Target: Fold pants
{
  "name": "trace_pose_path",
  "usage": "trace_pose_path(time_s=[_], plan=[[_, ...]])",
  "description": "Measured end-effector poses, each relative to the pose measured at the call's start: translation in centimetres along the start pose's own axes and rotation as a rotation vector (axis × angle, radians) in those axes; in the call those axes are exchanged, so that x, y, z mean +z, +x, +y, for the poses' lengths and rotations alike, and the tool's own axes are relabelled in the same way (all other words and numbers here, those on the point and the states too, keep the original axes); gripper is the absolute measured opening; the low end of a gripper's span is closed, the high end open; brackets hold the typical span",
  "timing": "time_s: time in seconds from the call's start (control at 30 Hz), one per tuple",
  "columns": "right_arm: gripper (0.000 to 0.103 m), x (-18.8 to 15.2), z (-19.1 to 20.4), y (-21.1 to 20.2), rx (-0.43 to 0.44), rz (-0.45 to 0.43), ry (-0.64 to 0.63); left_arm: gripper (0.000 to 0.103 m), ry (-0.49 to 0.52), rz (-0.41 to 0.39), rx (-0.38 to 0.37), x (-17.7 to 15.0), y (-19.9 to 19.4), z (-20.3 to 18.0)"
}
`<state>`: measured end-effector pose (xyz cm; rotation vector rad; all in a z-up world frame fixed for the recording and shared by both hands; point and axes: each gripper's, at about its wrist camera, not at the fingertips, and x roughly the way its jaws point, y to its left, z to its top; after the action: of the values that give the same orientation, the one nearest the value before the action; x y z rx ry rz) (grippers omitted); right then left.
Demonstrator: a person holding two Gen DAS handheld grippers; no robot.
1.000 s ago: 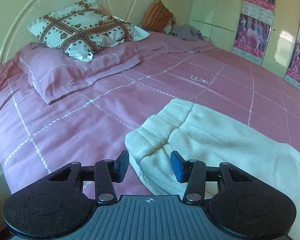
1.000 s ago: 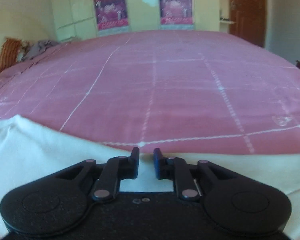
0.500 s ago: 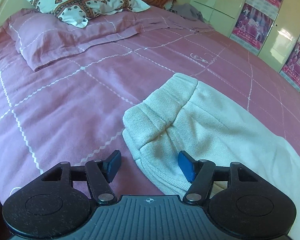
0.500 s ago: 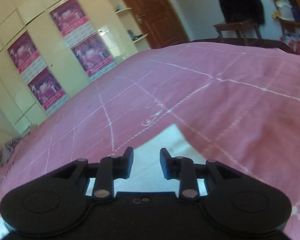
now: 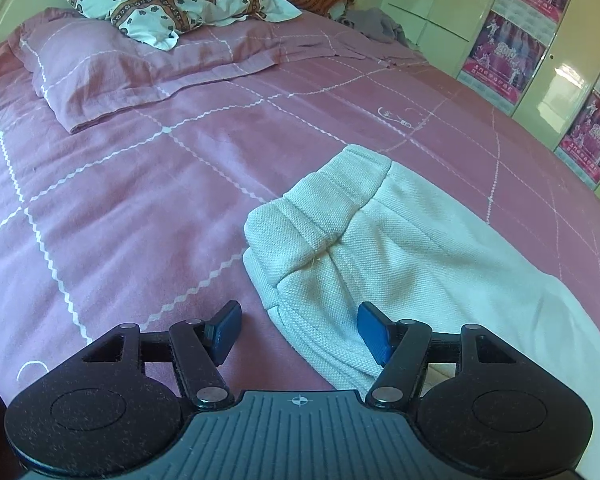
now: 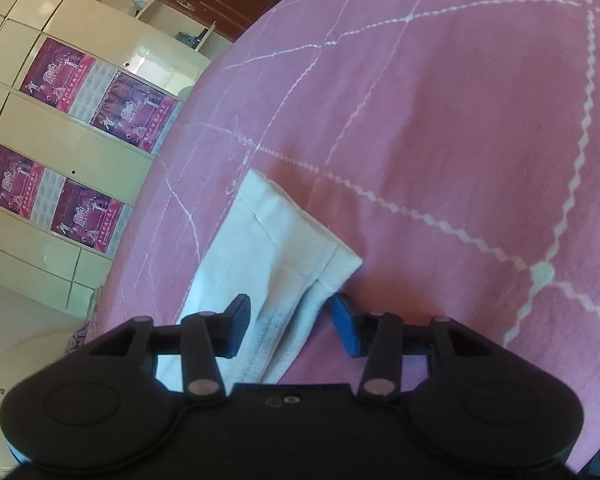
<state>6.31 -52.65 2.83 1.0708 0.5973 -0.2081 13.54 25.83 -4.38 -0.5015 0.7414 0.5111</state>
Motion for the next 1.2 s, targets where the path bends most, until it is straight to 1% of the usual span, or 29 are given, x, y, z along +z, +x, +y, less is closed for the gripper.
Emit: trace_pose_path(time_s=[0.03, 0.13, 0.2, 0.27, 0.3, 0.33, 0.37, 0.43, 0.47, 0.5, 0.53, 0.57, 0.6, 0.63, 0.67, 0.7, 0.73, 0.77, 0.8, 0.83, 0.87, 0.9, 0.93, 1.03, 1.1, 1.2], plan=[[0.051, -0.1, 0.1, 0.0, 0.023, 0.013, 0.011, 0.065, 0.002, 0.001, 0.001, 0.0, 0.0, -0.1], [0.051, -0.6, 0.1, -0.2, 0.036, 0.015, 0.010, 0.065, 0.007, 0.000, 0.004, 0.0, 0.1, -0.2], [0.046, -0.7, -0.3, -0.2, 0.040, 0.012, 0.009, 0.065, 0.005, 0.001, 0.001, 0.0, 0.2, -0.1], [0.032, -0.8, -0.4, -0.2, 0.041, -0.005, 0.006, 0.065, 0.000, 0.001, -0.001, 0.0, 0.2, 0.0], [0.027, -0.8, -0.8, 0.0, 0.046, -0.011, 0.013, 0.066, -0.001, 0.000, -0.001, 0.0, 0.2, 0.0], [0.017, -0.6, -1.1, 0.3, 0.051, -0.015, 0.012, 0.066, -0.001, 0.000, 0.000, 0.0, 0.2, 0.0], [0.013, -0.4, -1.5, 0.7, 0.062, -0.018, 0.017, 0.066, 0.000, 0.000, 0.000, 0.0, 0.2, 0.0], [0.010, -0.1, -2.5, 1.4, 0.113, -0.018, 0.055, 0.066, -0.001, 0.001, -0.002, 0.0, 0.2, 0.0], [0.010, 0.0, -2.5, 1.4, 0.122, -0.023, 0.054, 0.066, -0.004, 0.002, -0.004, 0.0, 0.3, 0.1], [0.009, 0.0, -1.9, 1.2, 0.102, -0.027, 0.020, 0.066, -0.007, 0.003, -0.007, 0.0, 0.3, 0.2], [0.009, -0.1, -0.5, 0.7, 0.070, -0.042, -0.060, 0.066, -0.009, 0.003, -0.008, 0.0, 0.3, 0.2], [0.009, -0.3, 0.9, -0.1, 0.075, -0.079, -0.144, 0.066, -0.008, 0.003, -0.008, 0.0, 0.3, 0.2], [0.009, -0.5, 2.1, -1.3, 0.125, -0.125, -0.182, 0.066, -0.005, 0.003, -0.006, 0.0, 0.3, 0.1], [0.008, -0.5, 2.7, -2.1, 0.153, -0.155, -0.179, 0.066, -0.004, 0.002, -0.005, 0.0, 0.3, 0.1], [0.008, -0.7, 3.1, -2.5, 0.145, -0.181, -0.184, 0.067, -0.002, 0.002, -0.004, 0.0, 0.4, 0.0], [0.008, -0.9, 2.9, -2.5, 0.095, -0.210, -0.197, 0.067, 0.004, 0.003, -0.002, 0.0, 0.4, 0.0], [0.008, -1.0, 2.0, -1.2, 0.003, -0.182, -0.172, 0.067, 0.010, 0.001, 0.001, 0.0, 0.5, -0.1], [0.005, -0.6, 0.1, 0.7, -0.064, -0.097, -0.050, 0.067, 0.015, 0.001, 0.001, 0.0, 0.5, -0.2], [0.005, -0.1, -0.8, 0.9, -0.025, -0.095, 0.011, 0.067, 0.018, 0.001, 0.000, 0.0, 0.5, -0.2], [0.007, 0.0, -0.3, 0.9, -0.031, -0.094, -0.016, 0.067, 0.013, 0.001, -0.003, 0.0, 0.5, 0.0], [0.008, -0.4, 0.5, 0.8, -0.055, -0.105, -0.070, 0.067, 0.006, 0.001, -0.007, 0.0, 0.6, 0.1], [0.008, -0.9, 1.3, 0.7, -0.079, -0.116, -0.130, 0.067, 0.003, 0.002, -0.008, 0.0, 0.6, 0.1], [0.009, -1.1, 1.7, 0.6, -0.090, -0.120, -0.162, 0.067, 0.007, 0.001, -0.006, 0.0, 0.6, 0.1], [0.008, -1.2, 1.3, 0.8, -0.079, -0.116, -0.133, 0.067, 0.027, -0.011, -0.004, 0.0, -0.1, -0.1], [0.007, -1.2, 1.0, 0.8, -0.072, -0.114, -0.120, 0.067, -0.003, -0.019, -0.018, 0.0, -0.8, 0.6], [0.008, -1.3, 0.5, 0.7, -0.064, -0.113, -0.113, 0.067, -0.004, -0.062, -0.028, -0.1, -2.9, 1.6]])
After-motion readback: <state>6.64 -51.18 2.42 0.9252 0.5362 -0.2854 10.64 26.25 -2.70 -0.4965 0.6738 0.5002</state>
